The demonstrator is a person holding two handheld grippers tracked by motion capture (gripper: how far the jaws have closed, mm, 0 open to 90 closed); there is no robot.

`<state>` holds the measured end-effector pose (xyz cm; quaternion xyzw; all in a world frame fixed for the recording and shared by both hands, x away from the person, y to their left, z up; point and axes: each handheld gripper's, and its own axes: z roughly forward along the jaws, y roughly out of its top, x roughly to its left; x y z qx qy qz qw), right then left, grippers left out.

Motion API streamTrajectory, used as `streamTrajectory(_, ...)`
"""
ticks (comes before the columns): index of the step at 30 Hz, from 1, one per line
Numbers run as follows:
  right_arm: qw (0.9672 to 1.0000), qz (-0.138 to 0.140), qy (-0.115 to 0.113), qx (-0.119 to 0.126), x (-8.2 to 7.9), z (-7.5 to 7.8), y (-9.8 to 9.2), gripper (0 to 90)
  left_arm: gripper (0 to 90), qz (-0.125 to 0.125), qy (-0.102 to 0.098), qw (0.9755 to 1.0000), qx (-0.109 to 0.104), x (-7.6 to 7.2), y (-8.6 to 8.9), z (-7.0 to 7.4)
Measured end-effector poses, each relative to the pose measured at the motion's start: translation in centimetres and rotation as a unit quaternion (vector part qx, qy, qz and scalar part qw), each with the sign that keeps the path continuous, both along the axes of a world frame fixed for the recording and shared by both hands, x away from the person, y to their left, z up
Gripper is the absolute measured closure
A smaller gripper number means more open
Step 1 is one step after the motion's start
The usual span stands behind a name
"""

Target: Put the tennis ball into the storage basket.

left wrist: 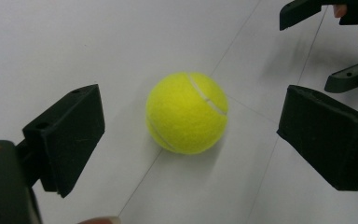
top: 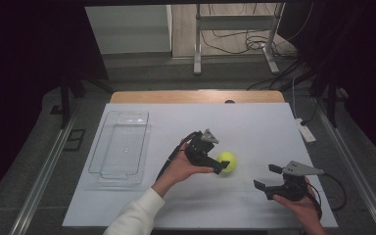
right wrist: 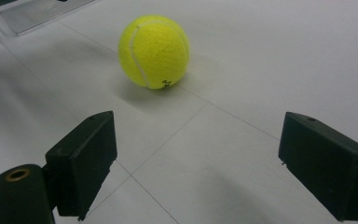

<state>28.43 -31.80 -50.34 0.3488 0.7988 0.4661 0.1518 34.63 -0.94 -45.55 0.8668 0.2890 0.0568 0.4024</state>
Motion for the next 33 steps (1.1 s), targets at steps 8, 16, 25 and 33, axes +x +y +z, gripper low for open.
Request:
streamTrajectory(8, 1.0000, 0.003, 0.002, -0.003, 0.0, -0.1, 0.1, 11.9, 8.0, -0.002, 0.006, 1.0000, 0.005, 0.3, -0.5, -0.2)
streamTrajectory(16, 1.0000, 0.004, 0.002, -0.004, 0.0, -0.1, 0.1, 11.9, 7.6, -0.001, 0.010, 0.9999, 0.010, 0.8, -0.9, -0.5)
streamTrajectory(25, 1.0000, 0.003, 0.000, -0.005, 0.0, 0.0, 0.1, 11.9, 7.6, 0.000, 0.016, 0.9998, 0.016, 1.1, -1.3, -1.0)
streamTrajectory(33, 1.0000, 0.003, 0.000, -0.005, 0.0, 0.0, 0.0, 11.9, 7.5, 0.000, 0.026, 0.9993, 0.026, 1.6, -1.8, -1.9)
